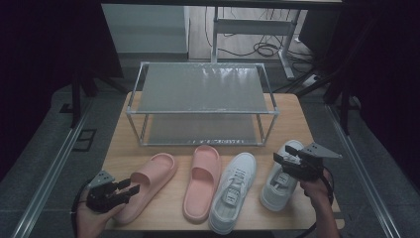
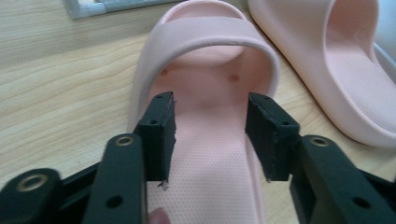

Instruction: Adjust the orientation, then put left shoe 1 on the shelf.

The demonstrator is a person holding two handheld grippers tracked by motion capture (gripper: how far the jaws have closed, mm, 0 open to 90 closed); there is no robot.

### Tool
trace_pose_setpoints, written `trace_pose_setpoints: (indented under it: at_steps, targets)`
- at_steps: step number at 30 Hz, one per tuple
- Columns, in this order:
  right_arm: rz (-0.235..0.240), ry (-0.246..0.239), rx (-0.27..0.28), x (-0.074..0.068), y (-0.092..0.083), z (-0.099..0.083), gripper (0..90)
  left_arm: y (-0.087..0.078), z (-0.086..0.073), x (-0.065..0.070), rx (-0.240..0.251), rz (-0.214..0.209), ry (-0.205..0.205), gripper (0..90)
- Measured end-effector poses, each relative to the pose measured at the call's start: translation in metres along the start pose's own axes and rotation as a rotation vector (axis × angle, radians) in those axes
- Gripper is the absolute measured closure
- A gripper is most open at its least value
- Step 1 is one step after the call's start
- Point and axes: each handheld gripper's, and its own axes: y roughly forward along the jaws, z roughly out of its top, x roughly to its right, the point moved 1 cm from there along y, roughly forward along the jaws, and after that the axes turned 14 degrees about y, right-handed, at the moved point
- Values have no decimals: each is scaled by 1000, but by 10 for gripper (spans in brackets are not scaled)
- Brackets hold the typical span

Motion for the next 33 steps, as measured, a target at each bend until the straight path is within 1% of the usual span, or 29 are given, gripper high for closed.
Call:
trace_pose_setpoints:
  at_steps: [1, 4, 7, 10, 20, 24, 27, 31, 33]
  targets:
    - [1, 0, 1, -1, 0, 0, 412, 1, 0, 2, 1, -15, 3, 503]
    - [3, -4, 3, -1, 0, 1, 412, 1, 1, 6, -1, -26, 5, 490]
    - [6, -6, 7, -2, -1, 2, 412, 1, 2, 10, -5, -23, 9, 483]
    - [7, -11, 5, -3, -1, 2, 412, 3, 3, 11, -9, -23, 3, 482]
    - [7, -10, 8, -4, -2, 2, 412, 19, 3, 19, -35, -43, 6, 482]
    - [7, -14, 6, -4, -1, 2, 412, 27, 4, 22, -47, -48, 6, 483]
    - [7, -9, 6, -3, -1, 2, 411, 36, 7, 24, -55, -52, 18, 485]
    - [4, -11, 11, -3, -3, 3, 412, 42, 9, 24, -59, -45, 21, 503]
    - [3, -9, 14, -2, -4, 3, 412, 47, 12, 26, -59, -42, 33, 553]
